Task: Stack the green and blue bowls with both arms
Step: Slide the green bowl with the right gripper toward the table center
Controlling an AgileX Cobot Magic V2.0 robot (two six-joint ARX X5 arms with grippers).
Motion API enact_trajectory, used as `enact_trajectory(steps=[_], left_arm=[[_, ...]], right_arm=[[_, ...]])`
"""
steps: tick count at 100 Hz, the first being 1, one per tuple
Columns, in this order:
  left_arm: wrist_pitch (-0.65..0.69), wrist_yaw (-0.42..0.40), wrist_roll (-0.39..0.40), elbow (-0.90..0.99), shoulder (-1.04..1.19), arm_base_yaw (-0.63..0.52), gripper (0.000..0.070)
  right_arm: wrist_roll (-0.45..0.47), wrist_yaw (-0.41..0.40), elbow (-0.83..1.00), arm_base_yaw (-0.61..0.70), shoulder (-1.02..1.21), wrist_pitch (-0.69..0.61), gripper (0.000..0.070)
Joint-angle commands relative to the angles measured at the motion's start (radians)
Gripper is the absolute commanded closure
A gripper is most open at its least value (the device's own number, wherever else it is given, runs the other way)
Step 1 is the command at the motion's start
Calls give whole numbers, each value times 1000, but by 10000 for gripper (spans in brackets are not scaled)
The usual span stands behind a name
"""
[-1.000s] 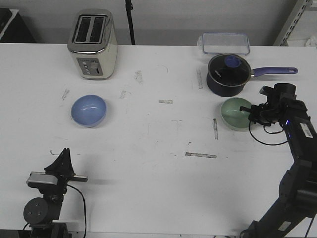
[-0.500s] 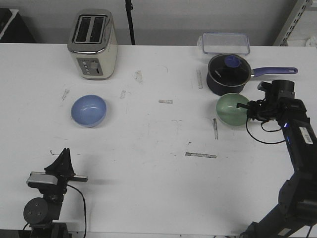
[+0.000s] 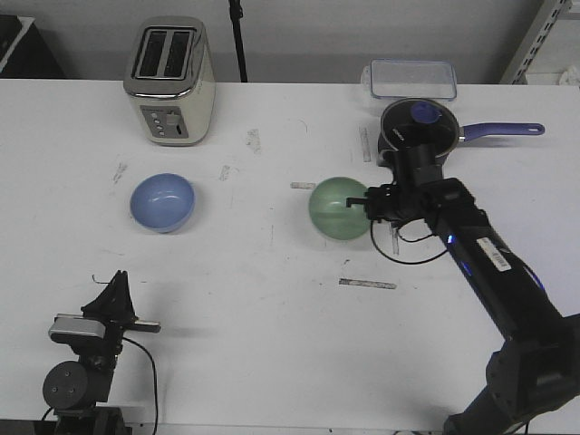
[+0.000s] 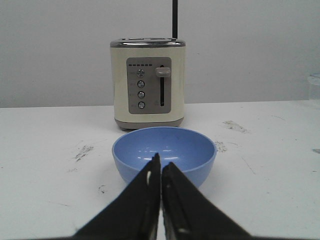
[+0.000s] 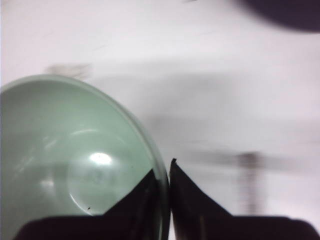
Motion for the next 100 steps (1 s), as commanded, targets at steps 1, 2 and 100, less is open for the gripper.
enact_trajectory(steps=[1,2,100], left_arm=[[12,0,-9,-23,-2,2,698],[11,0,-9,-23,-2,2,699],[11,0,-9,-23,-2,2,698]], right_arm=[[69,16,16,55,31,27,700],[77,21,16,65,34,32,700],[258,130,13,222,148,83,699]])
